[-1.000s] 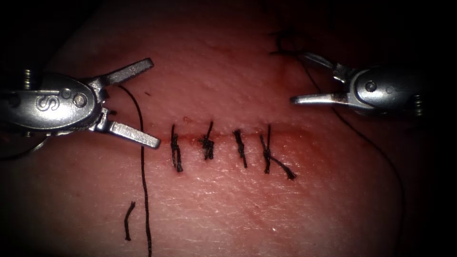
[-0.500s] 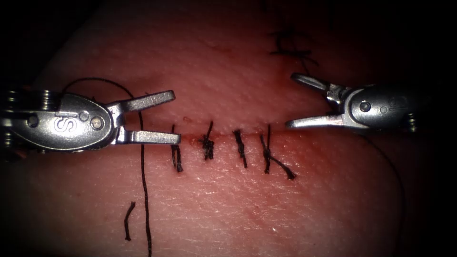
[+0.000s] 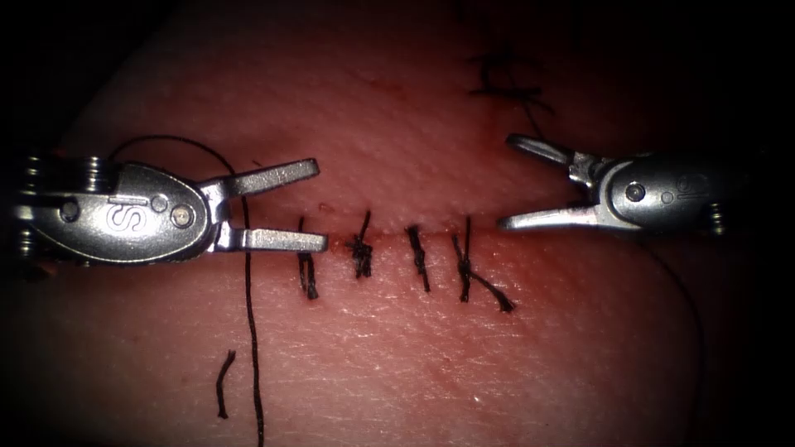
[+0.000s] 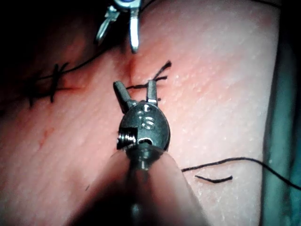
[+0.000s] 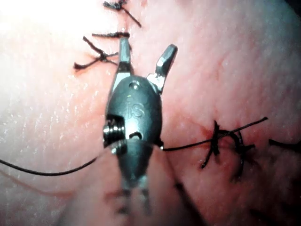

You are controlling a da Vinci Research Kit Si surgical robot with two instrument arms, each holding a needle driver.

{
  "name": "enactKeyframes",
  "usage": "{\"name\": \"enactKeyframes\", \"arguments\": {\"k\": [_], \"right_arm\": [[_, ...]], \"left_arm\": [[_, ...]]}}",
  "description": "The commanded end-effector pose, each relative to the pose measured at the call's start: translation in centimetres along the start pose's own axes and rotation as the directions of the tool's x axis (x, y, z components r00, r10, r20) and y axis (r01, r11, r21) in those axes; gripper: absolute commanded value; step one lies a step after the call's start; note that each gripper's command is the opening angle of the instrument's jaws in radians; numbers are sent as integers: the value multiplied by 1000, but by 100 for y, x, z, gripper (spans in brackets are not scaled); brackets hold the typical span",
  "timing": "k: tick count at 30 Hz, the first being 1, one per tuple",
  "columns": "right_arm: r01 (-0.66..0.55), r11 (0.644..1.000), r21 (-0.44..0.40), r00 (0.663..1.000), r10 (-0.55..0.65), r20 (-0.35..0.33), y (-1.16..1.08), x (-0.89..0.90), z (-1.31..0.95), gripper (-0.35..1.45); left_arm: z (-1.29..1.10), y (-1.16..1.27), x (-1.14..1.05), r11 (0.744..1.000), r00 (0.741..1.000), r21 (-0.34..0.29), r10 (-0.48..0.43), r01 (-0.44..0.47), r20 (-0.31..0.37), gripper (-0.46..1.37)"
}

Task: Wound Closure
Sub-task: Wound closure complete

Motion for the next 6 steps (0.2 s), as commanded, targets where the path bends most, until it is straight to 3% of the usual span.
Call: {"name": "enactKeyframes", "arguments": {"k": [1, 6], "right_arm": [[0, 1000, 7, 1000, 0, 0, 0, 0, 0, 121], [-1, 1000, 7, 1000, 1, 0, 1, 1, 0, 121]], "left_arm": [[1, 0, 0, 1000, 1000, 5, 0, 0, 1, 36], [3, 1, 0, 1000, 1000, 8, -1, 1, 2, 38]]}}
